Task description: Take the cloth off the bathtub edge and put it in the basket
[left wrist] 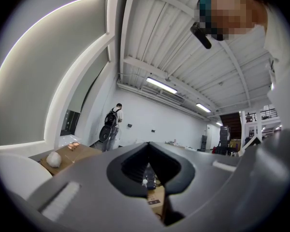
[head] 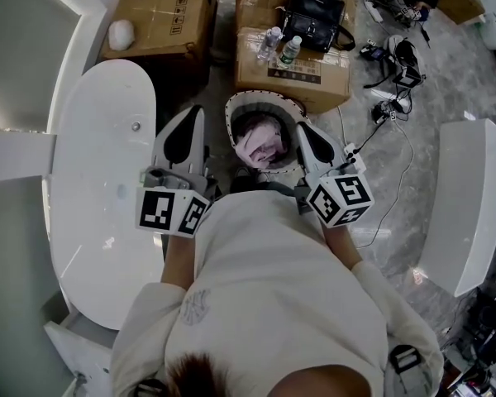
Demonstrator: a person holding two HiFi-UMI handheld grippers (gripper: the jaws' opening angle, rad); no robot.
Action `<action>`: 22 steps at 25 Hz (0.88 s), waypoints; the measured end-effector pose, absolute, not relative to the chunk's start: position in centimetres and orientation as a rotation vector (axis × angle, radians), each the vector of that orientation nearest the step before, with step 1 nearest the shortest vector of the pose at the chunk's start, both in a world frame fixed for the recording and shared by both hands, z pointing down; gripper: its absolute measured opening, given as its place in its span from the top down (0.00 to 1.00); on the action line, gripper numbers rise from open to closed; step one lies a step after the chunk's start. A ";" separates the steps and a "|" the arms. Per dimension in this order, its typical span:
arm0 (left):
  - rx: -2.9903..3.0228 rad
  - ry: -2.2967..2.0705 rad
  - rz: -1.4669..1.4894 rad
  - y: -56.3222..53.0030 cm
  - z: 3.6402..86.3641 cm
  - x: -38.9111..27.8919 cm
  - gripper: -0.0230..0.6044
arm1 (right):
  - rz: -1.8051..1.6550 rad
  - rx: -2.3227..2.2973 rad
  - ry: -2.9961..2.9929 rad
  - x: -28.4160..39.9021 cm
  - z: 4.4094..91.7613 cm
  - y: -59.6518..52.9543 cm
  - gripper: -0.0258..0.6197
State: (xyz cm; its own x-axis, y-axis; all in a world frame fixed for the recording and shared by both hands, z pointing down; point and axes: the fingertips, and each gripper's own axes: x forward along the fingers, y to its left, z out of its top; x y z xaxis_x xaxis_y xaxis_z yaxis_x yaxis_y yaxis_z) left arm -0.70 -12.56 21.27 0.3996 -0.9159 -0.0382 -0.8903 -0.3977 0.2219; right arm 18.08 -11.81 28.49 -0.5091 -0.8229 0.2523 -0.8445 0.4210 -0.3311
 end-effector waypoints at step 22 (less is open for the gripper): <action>2.493 -1.612 -0.228 -13.1 21.2 -0.6 0.89 | 0.642 1.608 -2.578 19.5 28.5 -11.8 0.96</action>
